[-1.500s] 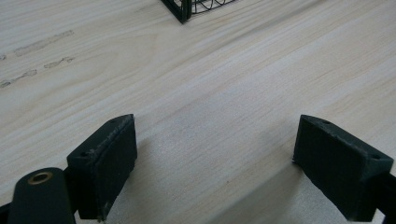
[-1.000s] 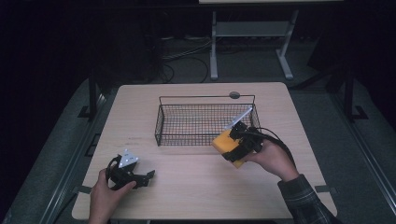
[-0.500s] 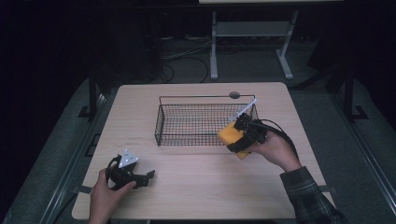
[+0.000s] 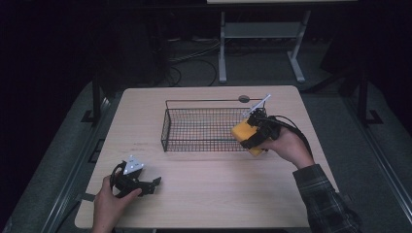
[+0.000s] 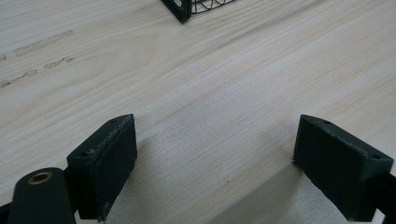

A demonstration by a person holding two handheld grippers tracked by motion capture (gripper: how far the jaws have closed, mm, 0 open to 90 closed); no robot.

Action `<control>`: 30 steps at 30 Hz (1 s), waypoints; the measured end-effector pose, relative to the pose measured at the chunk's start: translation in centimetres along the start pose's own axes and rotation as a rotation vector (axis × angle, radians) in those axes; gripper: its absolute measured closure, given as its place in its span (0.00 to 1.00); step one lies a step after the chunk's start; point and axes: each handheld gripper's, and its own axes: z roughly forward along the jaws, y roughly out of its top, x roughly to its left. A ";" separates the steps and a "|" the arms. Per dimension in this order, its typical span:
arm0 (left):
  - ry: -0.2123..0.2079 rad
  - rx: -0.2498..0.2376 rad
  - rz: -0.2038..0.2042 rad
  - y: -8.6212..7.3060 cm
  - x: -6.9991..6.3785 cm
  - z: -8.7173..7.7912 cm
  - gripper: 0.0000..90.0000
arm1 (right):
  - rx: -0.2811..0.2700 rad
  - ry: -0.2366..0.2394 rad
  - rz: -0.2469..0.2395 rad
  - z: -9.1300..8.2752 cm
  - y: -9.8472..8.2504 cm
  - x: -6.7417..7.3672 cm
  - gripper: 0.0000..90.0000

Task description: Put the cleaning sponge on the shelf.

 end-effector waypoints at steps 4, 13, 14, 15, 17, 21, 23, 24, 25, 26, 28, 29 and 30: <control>-0.001 0.000 -0.002 0.0 0.0 0.0 0.14 | -0.003 -0.009 0.008 0.1 0.3 -0.7 0.23; 0.000 0.000 -0.002 0.0 0.0 0.0 0.14 | -0.003 -0.023 0.029 0.6 0.8 -2.2 0.23; -0.001 0.000 -0.002 0.0 0.0 0.0 0.14 | -0.003 -0.025 0.034 0.7 0.9 -2.4 0.23; -0.001 0.000 -0.002 0.0 0.0 0.0 0.14 | -0.004 -0.027 0.038 0.8 0.9 -2.6 0.23; -0.001 0.000 -0.002 0.0 0.0 0.0 0.14 | -0.001 -0.031 0.042 0.9 1.1 -2.9 0.23; -0.001 0.000 -0.002 0.0 0.0 0.0 0.14 | 0.003 -0.040 0.053 1.3 1.4 -3.5 0.23; -0.001 0.000 -0.002 0.0 0.0 0.0 0.14 | 0.006 -0.042 0.056 1.5 1.5 -3.8 0.22; -0.001 0.000 -0.002 0.0 0.0 0.0 0.14 | 0.007 -0.043 0.060 1.5 1.6 -4.0 0.23; -0.001 0.000 -0.002 0.0 0.0 0.0 0.14 | 0.005 -0.042 0.064 1.6 1.7 -4.1 0.23; -0.001 0.000 -0.002 0.0 0.0 0.0 0.14 | 0.004 -0.039 0.070 1.7 1.7 -4.3 0.23; -0.001 0.000 -0.002 0.0 0.0 0.0 0.14 | 0.007 -0.043 0.076 1.9 1.8 -4.6 0.22; -0.001 0.000 -0.002 0.0 0.0 0.0 0.14 | 0.013 -0.044 0.081 2.0 1.9 -4.8 0.22; -0.001 0.000 -0.002 0.0 0.0 0.0 0.14 | 0.014 -0.049 0.079 2.2 2.0 -4.9 0.23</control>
